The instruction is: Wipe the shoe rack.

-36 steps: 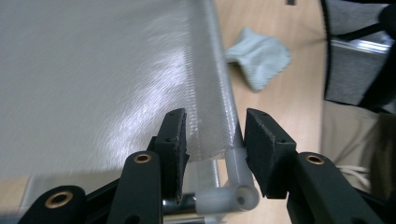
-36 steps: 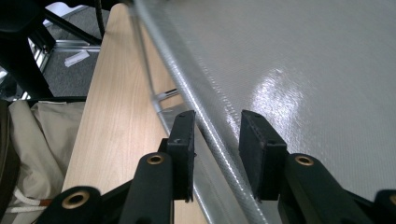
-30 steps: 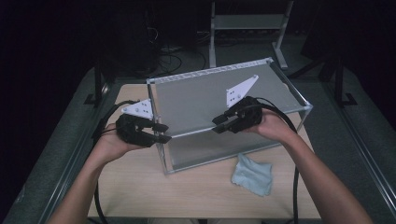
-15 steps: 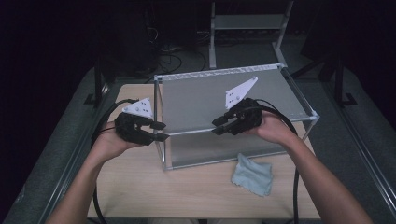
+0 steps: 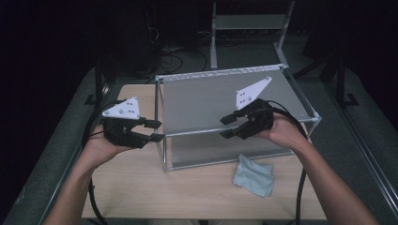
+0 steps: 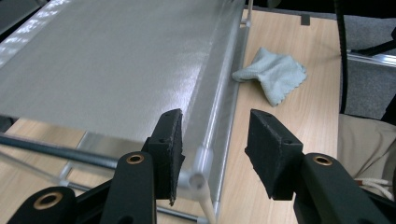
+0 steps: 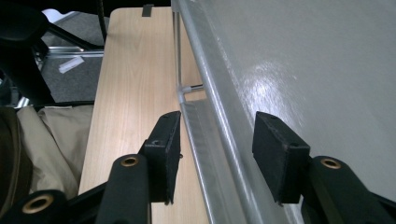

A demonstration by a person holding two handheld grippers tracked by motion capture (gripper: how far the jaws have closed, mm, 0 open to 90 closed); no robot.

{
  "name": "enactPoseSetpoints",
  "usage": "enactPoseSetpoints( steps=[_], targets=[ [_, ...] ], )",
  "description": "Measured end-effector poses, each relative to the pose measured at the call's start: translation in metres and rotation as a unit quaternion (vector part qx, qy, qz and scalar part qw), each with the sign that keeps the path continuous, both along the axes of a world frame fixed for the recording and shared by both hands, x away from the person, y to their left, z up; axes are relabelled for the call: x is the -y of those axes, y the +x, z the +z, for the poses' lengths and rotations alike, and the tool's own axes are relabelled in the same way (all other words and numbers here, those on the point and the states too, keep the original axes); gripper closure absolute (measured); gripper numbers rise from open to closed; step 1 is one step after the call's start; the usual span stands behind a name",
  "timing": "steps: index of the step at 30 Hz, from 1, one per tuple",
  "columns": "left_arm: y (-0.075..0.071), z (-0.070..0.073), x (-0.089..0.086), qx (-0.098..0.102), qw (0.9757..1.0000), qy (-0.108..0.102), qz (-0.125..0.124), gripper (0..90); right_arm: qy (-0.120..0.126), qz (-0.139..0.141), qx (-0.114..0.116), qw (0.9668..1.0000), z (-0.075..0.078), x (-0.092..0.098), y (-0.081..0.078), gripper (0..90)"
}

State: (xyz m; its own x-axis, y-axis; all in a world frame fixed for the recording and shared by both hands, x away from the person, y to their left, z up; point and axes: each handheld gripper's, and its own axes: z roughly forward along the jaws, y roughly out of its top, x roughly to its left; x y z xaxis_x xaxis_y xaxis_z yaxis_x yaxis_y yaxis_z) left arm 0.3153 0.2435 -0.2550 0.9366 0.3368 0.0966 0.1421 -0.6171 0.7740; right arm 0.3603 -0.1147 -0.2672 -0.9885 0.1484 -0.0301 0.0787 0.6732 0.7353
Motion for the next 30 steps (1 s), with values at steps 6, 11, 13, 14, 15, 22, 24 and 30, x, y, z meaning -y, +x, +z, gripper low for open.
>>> enactPoseSetpoints(
  steps=[6,11,13,14,15,22,24,30],
  targets=[
    [-0.012,-0.008,-0.016,-0.003,0.9998,-0.013,0.013,54.3,0.014,-0.008,0.000,0.9999,0.000,0.021,-0.013,50.9],
    [-0.019,-0.018,-0.028,-0.007,0.9995,-0.022,0.022,53.5,0.015,-0.015,0.004,0.9998,-0.008,0.041,-0.029,51.1],
    [-0.022,-0.022,-0.031,-0.009,0.9995,-0.021,0.022,53.2,0.015,-0.020,0.003,0.9997,-0.013,0.048,-0.034,51.0],
    [-0.023,-0.024,-0.031,-0.011,0.9994,-0.022,0.023,53.1,0.014,-0.022,0.002,0.9997,-0.017,0.051,-0.036,50.9],
    [-0.025,-0.026,-0.032,-0.012,0.9993,-0.024,0.025,52.4,0.015,-0.024,0.001,0.9996,-0.021,0.054,-0.038,50.8],
    [-0.026,-0.039,-0.036,-0.018,0.9991,-0.027,0.028,49.8,0.014,-0.039,-0.024,0.9989,-0.054,0.072,-0.048,48.2],
    [-0.026,-0.043,-0.037,-0.019,0.9990,-0.030,0.028,49.0,0.016,-0.042,-0.033,0.9984,-0.064,0.077,-0.052,45.9],
    [-0.024,-0.053,-0.035,-0.023,0.9988,-0.032,0.029,46.3,0.000,-0.056,-0.072,0.9958,-0.102,0.082,-0.055,36.7]
  ],
)
